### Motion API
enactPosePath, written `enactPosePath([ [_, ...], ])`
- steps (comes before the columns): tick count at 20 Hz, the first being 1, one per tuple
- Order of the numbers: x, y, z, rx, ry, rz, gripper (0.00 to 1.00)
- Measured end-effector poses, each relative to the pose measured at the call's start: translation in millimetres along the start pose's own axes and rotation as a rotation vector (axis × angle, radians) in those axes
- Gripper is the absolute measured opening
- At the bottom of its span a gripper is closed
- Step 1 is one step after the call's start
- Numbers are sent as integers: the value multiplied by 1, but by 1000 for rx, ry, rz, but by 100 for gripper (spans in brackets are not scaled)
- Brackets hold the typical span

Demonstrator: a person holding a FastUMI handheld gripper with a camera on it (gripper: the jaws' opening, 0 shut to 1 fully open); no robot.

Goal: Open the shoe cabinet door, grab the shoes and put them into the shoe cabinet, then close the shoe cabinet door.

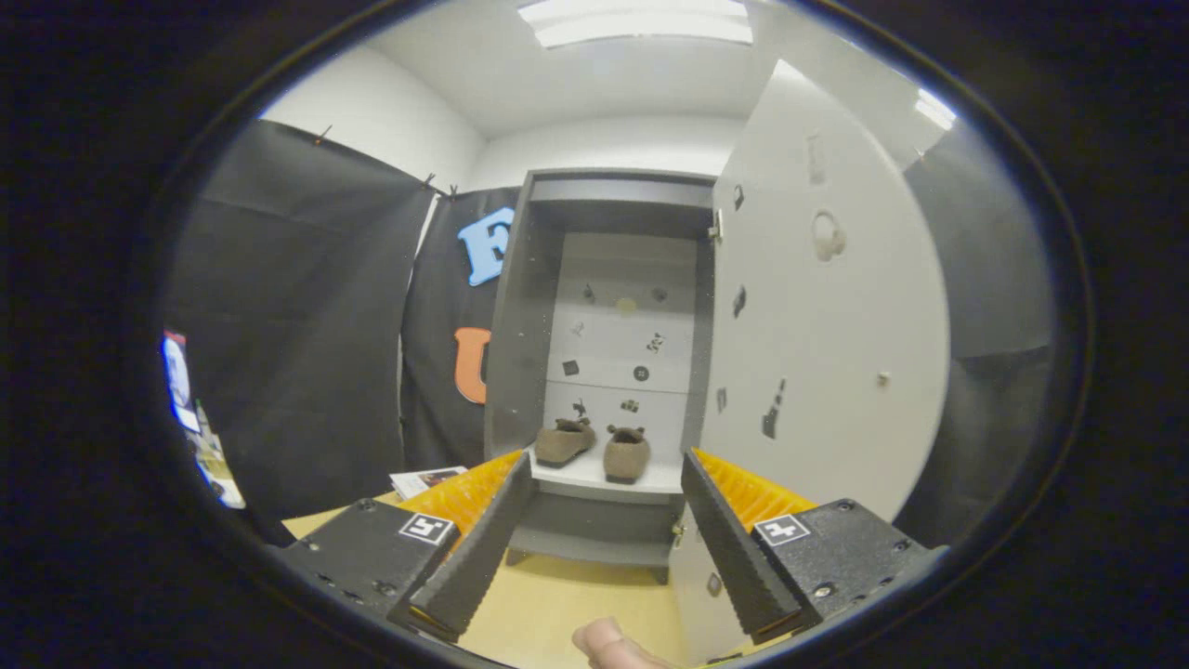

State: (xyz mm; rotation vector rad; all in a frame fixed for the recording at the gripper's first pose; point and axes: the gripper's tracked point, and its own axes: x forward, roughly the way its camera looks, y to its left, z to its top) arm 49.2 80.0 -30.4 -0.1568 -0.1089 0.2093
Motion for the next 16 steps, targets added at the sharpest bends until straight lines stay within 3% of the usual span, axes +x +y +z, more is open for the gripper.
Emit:
enactPosePath([
  [1, -18, -11, -2, 6, -18, -4, 100],
  [6, -70, -106, -8, 2, -92, -192, 100],
  [9, -90, -149, -17, 40, -104, -230, 100],
  [11, -90, -171, -37, 66, -67, -218, 100],
  [16, -82, -251, -102, 144, 66, -332, 100],
])
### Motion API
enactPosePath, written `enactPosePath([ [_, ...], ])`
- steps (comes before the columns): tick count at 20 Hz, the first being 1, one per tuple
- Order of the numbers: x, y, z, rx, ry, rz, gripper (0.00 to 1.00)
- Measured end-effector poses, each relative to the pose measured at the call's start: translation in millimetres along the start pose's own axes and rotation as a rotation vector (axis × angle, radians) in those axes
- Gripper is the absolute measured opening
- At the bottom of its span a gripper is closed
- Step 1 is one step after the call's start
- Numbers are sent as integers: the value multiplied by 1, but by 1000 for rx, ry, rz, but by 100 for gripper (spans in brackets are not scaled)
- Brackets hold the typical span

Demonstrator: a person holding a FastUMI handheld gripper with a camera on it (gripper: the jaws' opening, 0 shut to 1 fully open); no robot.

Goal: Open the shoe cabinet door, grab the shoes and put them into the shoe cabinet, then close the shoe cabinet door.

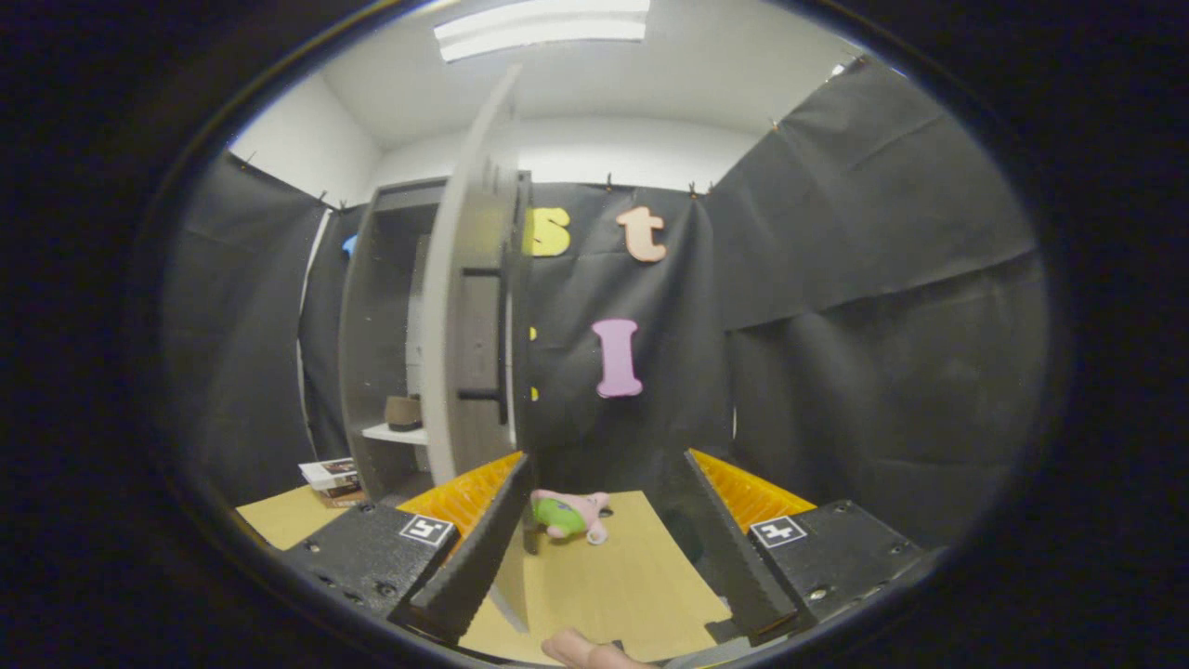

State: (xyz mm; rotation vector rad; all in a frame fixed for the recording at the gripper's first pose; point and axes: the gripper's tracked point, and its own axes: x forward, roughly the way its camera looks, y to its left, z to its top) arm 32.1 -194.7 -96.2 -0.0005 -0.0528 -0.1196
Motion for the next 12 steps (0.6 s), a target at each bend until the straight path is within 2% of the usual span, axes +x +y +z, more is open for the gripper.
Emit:
enactPosePath([
  [3, 25, -21, -29, 24, 61, -44, 100],
  [5, 41, -19, -50, 51, 110, -40, 100],
  [10, 48, -7, -69, 111, 164, 31, 100],
  [12, 43, 0, -69, 119, 174, 86, 100],
])
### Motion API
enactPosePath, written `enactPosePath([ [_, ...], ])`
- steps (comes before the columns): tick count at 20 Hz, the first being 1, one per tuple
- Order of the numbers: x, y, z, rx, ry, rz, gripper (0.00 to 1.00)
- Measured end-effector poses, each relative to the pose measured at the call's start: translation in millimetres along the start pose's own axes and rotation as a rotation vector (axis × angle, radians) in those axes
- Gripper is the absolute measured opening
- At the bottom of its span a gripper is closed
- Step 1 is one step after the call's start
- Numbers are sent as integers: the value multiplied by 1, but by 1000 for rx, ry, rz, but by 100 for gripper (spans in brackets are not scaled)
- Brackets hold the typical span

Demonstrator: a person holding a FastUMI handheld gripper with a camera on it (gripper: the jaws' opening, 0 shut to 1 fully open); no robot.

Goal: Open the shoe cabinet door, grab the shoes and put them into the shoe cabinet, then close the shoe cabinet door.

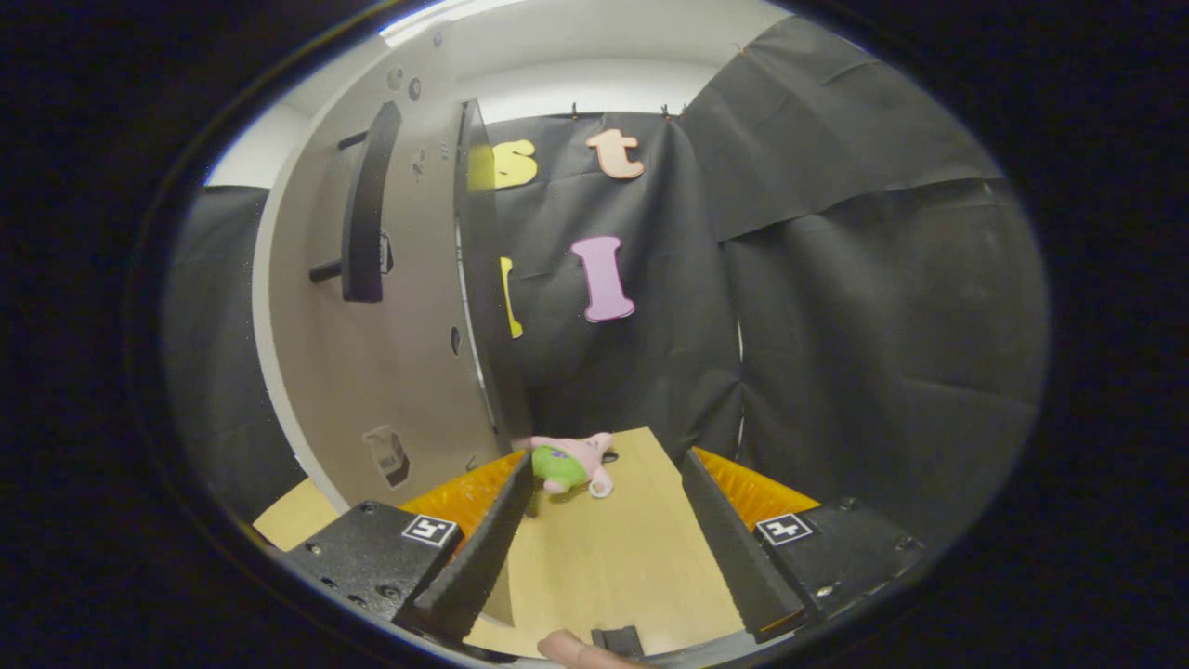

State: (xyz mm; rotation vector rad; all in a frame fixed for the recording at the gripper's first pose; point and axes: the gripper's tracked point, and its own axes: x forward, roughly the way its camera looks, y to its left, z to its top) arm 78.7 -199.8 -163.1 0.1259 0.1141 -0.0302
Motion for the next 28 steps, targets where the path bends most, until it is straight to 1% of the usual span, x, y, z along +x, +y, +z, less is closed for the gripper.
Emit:
enactPosePath([
  [1, -6, 6, 0, -13, 10, 32, 100],
  [4, -19, 53, 0, -57, 1, 141, 100],
  [5, -25, 61, 0, -67, -2, 159, 100],
  [7, -35, 59, 1, -116, -26, 116, 98],
  [8, -35, 64, 1, -137, -34, 117, 98],
  [10, -34, 75, -2, -148, -43, 96, 98],
  [15, -35, 103, -7, -176, -58, 79, 98],
  [25, -29, 176, -23, -169, -62, 152, 98],
  [28, -23, 202, -26, -184, -67, 180, 98],
])
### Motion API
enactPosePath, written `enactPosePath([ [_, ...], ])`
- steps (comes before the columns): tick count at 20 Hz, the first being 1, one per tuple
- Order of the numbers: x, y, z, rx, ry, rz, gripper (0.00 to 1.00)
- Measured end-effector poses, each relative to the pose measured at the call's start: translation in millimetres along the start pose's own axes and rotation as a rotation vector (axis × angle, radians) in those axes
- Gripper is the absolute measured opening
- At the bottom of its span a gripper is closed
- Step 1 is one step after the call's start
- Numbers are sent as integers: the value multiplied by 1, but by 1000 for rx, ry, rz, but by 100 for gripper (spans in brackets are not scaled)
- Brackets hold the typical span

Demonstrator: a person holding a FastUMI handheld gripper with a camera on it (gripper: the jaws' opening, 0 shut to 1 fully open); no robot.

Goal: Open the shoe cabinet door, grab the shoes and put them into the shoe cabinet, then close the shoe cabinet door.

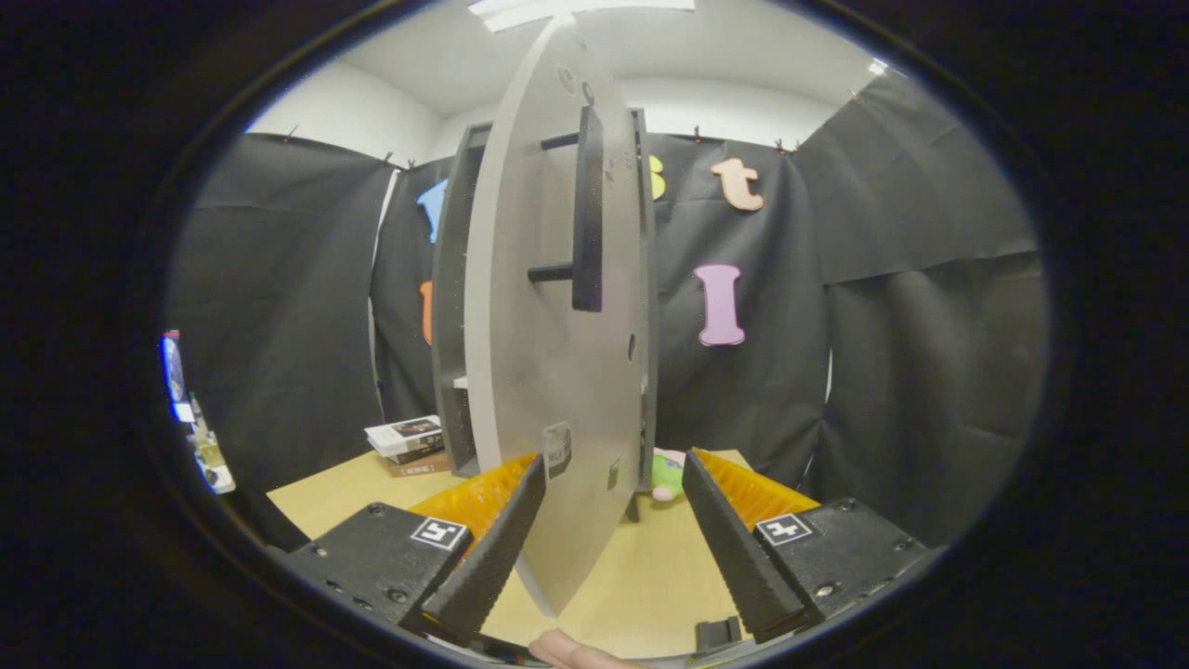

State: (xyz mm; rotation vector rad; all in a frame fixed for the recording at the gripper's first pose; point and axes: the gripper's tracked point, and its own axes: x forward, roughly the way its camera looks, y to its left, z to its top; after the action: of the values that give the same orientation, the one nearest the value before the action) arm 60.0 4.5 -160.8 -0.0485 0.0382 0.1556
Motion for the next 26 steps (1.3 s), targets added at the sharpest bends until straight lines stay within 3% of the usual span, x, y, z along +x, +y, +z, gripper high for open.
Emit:
enactPosePath([
  [9, 46, 68, 7, -10, -53, 48, 98],
  [16, 77, 145, -10, -6, 0, 229, 99],
  [26, 35, 133, 7, -109, -81, 153, 99],
])
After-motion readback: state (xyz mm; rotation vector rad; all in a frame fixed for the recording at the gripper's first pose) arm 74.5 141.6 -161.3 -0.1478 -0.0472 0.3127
